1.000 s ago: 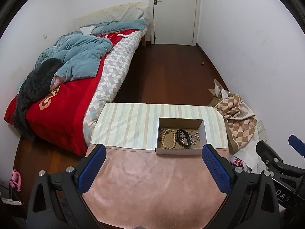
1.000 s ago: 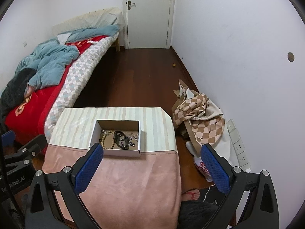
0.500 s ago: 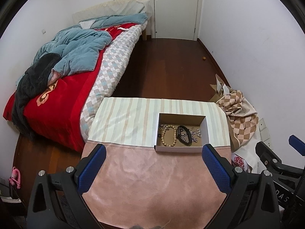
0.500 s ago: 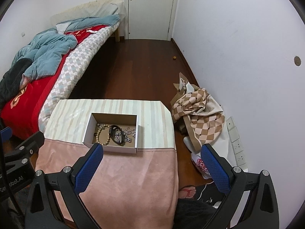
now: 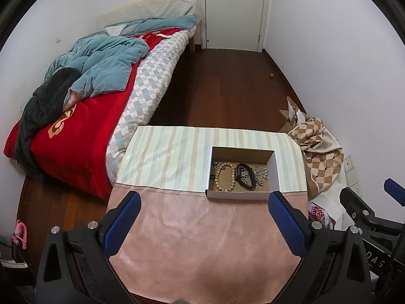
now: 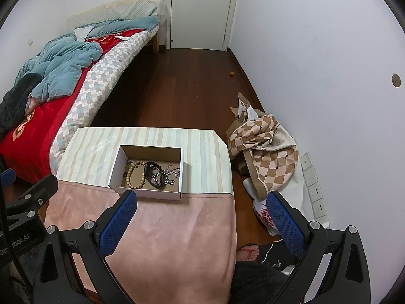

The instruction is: Organize jewelry

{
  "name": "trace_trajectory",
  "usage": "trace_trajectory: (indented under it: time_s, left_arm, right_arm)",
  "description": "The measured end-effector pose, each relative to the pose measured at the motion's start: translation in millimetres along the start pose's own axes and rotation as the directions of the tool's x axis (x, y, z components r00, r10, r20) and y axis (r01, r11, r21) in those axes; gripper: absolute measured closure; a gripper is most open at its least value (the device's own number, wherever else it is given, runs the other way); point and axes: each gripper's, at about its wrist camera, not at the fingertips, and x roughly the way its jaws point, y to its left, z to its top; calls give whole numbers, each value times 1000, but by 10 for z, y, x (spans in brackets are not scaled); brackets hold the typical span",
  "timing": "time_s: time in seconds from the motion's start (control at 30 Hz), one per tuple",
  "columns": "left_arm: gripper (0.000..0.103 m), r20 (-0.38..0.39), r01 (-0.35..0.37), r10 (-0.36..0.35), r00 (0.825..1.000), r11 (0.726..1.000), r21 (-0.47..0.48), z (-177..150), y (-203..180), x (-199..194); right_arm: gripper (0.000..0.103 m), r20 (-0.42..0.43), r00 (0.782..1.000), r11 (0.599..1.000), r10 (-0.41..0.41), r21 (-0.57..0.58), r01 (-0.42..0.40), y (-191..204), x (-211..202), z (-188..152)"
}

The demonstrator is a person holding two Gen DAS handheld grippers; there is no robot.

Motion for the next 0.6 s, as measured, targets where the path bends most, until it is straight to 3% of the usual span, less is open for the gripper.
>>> trace_trajectory:
  time_s: [0.6]
  left_arm:
    - [0, -2, -12, 12, 1000, 1000, 3, -50, 10, 12]
  right_arm:
    - [0, -7, 1000, 1000, 0, -7, 0, 19, -8, -48]
